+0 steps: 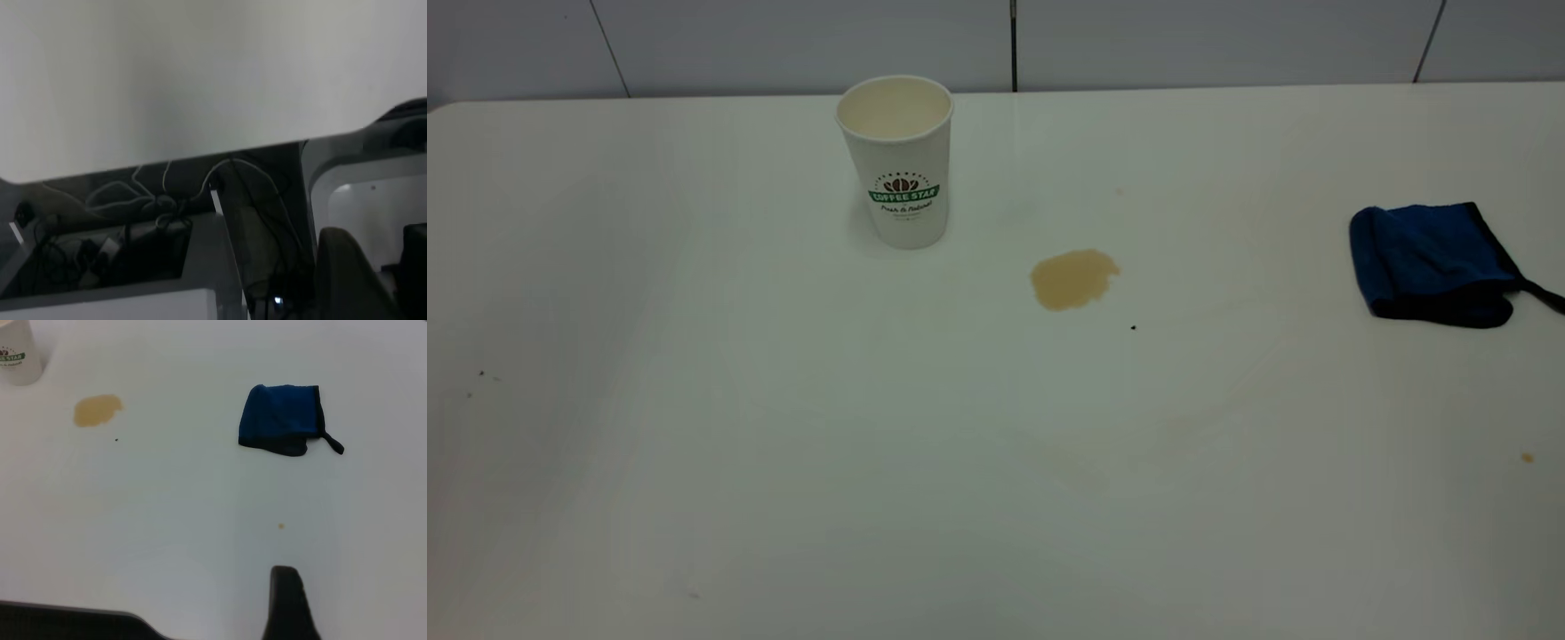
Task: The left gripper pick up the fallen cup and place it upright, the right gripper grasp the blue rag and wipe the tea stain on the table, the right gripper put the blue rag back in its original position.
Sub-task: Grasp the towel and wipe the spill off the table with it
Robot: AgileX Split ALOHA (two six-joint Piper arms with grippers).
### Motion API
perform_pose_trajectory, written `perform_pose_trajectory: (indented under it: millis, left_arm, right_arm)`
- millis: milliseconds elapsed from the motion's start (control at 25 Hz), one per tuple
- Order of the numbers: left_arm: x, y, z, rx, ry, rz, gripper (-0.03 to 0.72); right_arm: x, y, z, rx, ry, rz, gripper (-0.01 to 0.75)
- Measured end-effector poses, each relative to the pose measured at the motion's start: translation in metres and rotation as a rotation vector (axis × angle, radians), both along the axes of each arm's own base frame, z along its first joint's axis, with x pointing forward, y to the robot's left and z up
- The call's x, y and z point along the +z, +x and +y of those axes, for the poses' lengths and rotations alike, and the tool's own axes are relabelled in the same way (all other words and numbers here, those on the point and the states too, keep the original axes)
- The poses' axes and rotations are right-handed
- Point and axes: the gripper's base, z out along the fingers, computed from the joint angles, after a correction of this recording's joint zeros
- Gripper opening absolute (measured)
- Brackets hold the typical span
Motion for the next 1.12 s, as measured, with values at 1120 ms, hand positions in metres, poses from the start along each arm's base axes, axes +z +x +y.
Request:
perform_pose_trajectory:
  millis: [1120]
  left_arm:
    - [-0.010,-0.220,0.063,0.250,-0.121,-0.715,0.237]
  right_arm:
    - [0.000,0.000,0.000,0.000,0.000,0.000,0.545]
